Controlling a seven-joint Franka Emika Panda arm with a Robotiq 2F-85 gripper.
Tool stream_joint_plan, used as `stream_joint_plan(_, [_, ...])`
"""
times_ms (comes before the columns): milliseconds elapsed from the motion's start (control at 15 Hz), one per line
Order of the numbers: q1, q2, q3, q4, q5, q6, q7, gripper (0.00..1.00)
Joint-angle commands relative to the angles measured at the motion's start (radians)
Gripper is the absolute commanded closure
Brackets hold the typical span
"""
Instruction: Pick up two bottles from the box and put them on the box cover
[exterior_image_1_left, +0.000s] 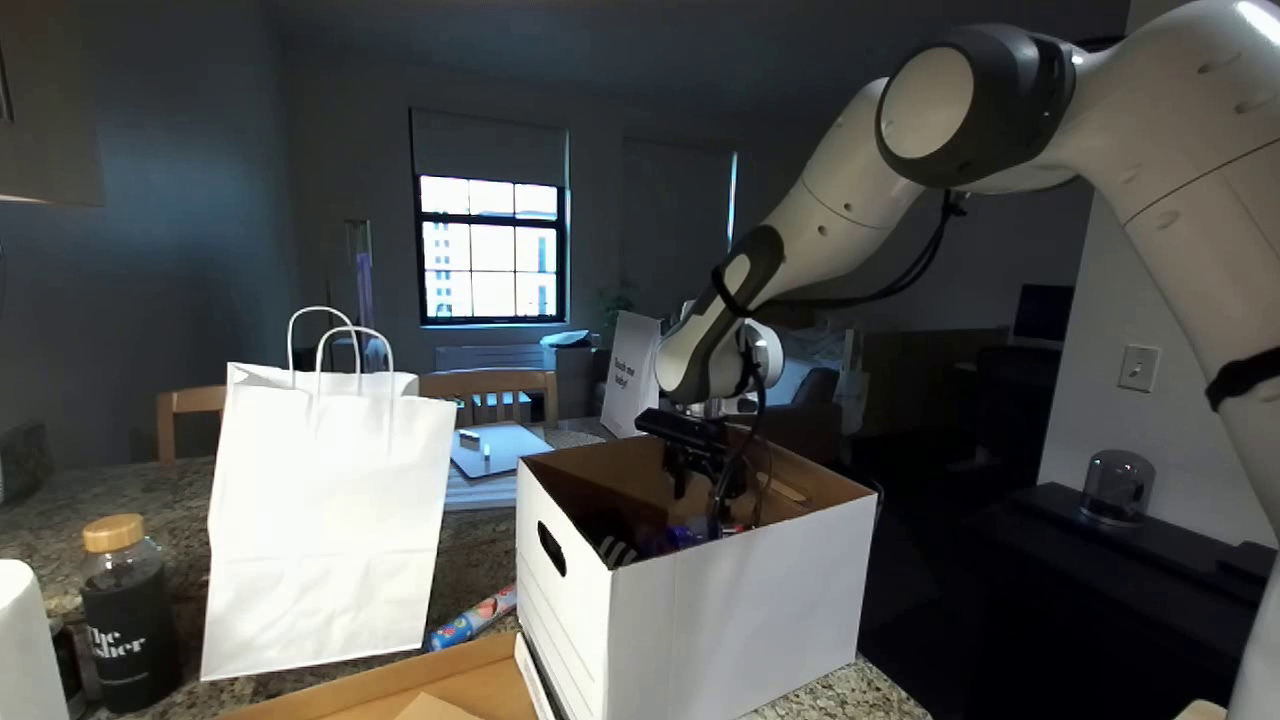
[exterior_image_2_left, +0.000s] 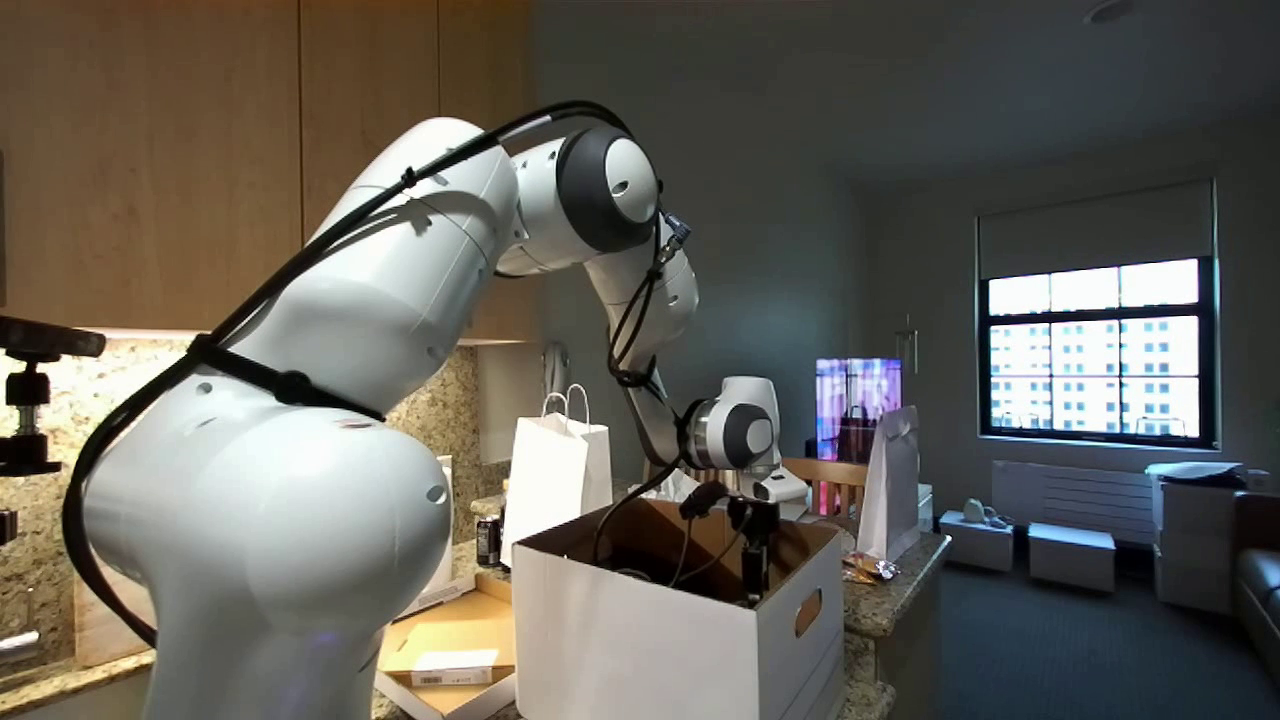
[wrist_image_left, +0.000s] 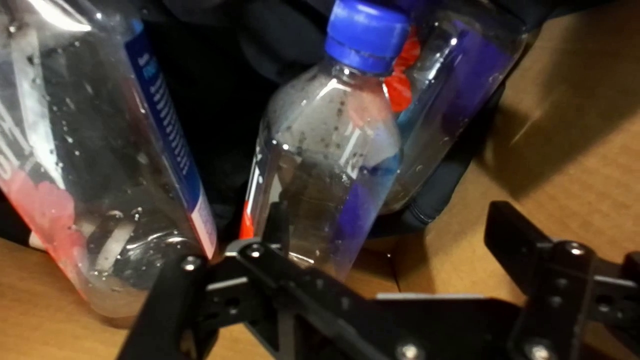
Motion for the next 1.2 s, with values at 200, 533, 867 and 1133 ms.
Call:
stream_joint_plan(200, [0.008,0.011,-0.001,0.034,0.012,-0.022,-0.015,0.00])
stream_joint_plan(533, [0.011,0.010,0.006,0.030,0.015,-0.019,-0.018,0.00])
stream_joint_plan(867, [0.016,0.011,0.023,0.030,0.025,-0.013,-0.018,0.00])
stream_joint_plan(1133, [0.015,0.011,0.037,0.030,0.038,-0.012,-0.026,0.00])
